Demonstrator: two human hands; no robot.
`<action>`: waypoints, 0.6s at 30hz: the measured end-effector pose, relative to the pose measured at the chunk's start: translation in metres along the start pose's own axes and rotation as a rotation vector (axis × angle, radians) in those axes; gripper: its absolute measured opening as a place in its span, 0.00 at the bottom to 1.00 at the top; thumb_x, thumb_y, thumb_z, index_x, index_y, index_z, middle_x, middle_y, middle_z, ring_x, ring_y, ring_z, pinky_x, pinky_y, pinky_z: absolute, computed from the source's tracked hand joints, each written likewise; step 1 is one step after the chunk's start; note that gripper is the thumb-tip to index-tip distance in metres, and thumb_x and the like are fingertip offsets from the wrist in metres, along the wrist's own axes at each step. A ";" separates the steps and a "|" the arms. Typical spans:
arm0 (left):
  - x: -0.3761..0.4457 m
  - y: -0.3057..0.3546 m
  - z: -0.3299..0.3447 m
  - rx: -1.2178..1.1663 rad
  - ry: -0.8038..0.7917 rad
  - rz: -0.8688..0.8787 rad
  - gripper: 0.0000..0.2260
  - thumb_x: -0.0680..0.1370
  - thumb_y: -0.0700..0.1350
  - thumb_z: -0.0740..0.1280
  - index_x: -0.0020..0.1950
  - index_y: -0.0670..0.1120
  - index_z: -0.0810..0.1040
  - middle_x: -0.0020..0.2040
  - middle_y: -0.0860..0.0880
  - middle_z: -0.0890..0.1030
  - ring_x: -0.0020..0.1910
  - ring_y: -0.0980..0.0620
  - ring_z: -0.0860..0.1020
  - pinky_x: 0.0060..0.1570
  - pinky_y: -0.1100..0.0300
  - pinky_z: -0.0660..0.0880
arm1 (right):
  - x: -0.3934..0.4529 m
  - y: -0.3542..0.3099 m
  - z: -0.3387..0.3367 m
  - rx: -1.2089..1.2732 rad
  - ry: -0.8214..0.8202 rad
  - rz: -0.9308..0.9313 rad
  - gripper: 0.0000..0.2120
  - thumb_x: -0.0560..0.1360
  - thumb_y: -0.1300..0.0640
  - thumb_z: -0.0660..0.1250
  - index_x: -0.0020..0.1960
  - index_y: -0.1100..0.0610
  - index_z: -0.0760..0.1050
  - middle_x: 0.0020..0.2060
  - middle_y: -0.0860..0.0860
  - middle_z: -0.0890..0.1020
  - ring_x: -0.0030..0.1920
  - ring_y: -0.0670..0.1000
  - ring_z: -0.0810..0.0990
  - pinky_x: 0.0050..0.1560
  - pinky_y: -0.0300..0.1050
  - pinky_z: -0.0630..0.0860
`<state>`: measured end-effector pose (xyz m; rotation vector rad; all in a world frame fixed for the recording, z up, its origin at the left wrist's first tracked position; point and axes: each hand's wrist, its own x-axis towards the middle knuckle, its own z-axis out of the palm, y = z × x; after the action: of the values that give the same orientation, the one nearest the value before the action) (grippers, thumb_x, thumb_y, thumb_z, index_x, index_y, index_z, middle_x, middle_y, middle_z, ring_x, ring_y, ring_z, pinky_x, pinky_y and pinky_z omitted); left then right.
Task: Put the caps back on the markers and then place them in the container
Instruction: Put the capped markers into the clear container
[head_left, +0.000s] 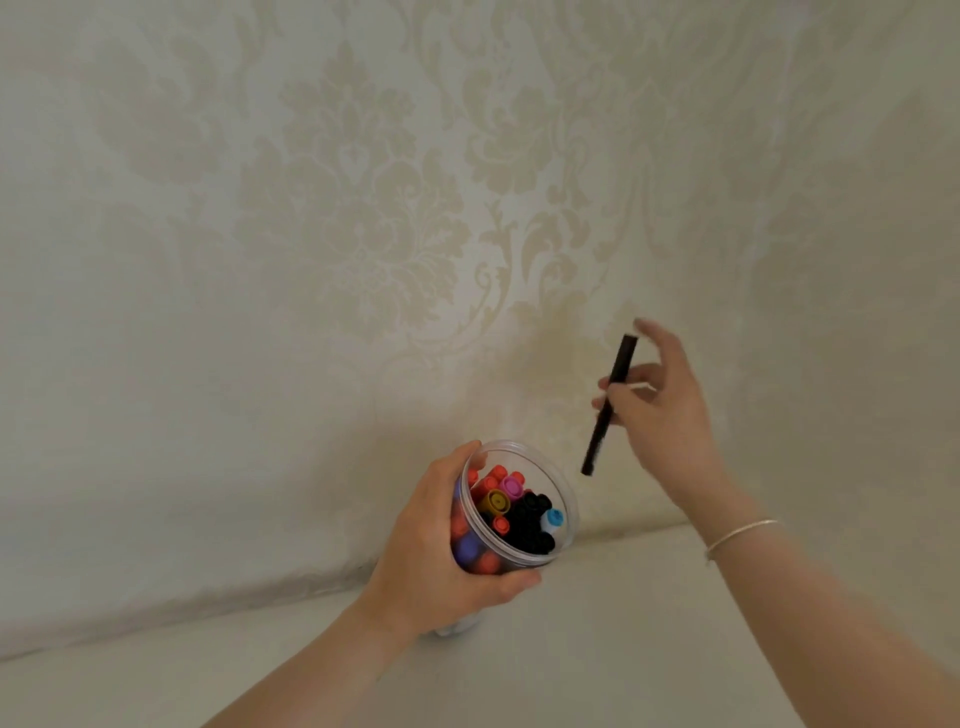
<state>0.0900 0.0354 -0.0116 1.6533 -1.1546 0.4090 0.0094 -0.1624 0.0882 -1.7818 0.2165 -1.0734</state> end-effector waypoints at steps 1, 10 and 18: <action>0.000 0.001 0.000 -0.002 -0.003 -0.011 0.44 0.60 0.58 0.80 0.71 0.59 0.61 0.64 0.59 0.72 0.64 0.53 0.74 0.61 0.59 0.74 | -0.004 -0.017 -0.006 0.125 0.000 -0.029 0.27 0.75 0.70 0.61 0.66 0.45 0.66 0.45 0.57 0.80 0.41 0.53 0.84 0.44 0.45 0.81; -0.002 0.001 0.001 0.014 -0.015 -0.050 0.46 0.60 0.57 0.81 0.72 0.54 0.62 0.65 0.58 0.71 0.64 0.53 0.74 0.60 0.53 0.76 | -0.051 -0.047 0.004 -0.250 -0.188 -0.339 0.24 0.73 0.64 0.67 0.54 0.38 0.62 0.42 0.47 0.82 0.41 0.47 0.83 0.45 0.48 0.81; -0.005 0.005 -0.001 0.018 -0.006 -0.052 0.46 0.60 0.58 0.81 0.72 0.54 0.61 0.65 0.59 0.70 0.65 0.53 0.73 0.61 0.54 0.75 | -0.054 -0.022 0.016 -0.284 -0.117 -0.385 0.22 0.74 0.62 0.68 0.55 0.40 0.62 0.42 0.44 0.82 0.42 0.43 0.82 0.45 0.42 0.80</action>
<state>0.0834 0.0383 -0.0119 1.6970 -1.1133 0.3824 -0.0175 -0.1102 0.0739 -2.1955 -0.0538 -1.2481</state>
